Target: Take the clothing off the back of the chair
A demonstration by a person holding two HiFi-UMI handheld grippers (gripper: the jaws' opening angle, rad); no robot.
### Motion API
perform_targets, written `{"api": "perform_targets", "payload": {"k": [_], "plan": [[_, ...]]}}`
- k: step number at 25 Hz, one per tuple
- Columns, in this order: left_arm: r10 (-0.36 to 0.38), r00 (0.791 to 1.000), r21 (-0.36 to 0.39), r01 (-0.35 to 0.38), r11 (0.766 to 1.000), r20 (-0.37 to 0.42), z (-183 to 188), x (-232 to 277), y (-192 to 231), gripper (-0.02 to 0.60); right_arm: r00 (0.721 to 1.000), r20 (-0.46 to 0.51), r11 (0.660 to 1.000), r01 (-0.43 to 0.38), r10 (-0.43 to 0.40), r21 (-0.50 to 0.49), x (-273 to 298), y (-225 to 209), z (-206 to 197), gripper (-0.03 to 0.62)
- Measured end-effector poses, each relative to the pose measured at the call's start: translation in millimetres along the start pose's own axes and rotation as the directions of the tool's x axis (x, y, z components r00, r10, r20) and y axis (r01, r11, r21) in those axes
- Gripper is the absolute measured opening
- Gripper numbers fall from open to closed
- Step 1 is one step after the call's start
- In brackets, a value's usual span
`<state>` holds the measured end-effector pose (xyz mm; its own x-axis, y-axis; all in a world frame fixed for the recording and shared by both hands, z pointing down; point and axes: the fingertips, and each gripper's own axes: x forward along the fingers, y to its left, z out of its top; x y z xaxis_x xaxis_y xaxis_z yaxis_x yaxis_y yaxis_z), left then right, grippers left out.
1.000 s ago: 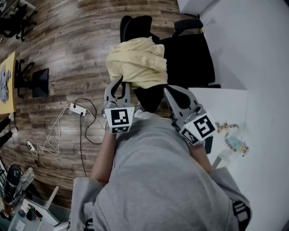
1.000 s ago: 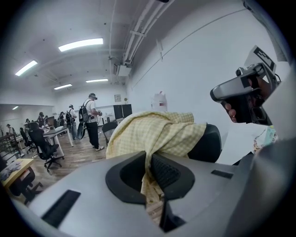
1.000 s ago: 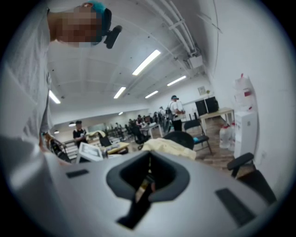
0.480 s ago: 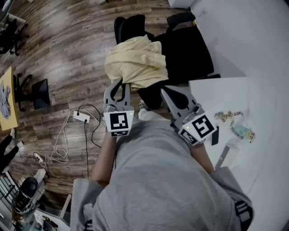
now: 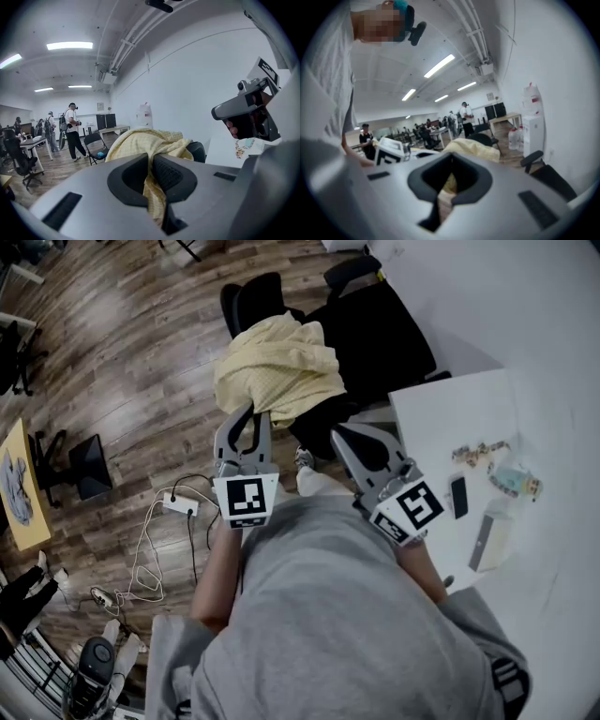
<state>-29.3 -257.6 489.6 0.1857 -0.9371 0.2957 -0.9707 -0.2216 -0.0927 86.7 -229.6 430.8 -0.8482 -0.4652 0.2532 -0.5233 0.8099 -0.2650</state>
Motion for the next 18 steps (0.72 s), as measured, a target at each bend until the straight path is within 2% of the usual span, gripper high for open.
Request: {"api": "perform_targets", "payload": {"k": [18], "plan": [[-0.149,0.987,0.041,0.147,0.988,0.061,28.9,-6.2,-2.7,0.055,0.982,0.048,0.982,0.179,-0.182,0.055,-28.6,27.9,-12.6,0.034]]}}
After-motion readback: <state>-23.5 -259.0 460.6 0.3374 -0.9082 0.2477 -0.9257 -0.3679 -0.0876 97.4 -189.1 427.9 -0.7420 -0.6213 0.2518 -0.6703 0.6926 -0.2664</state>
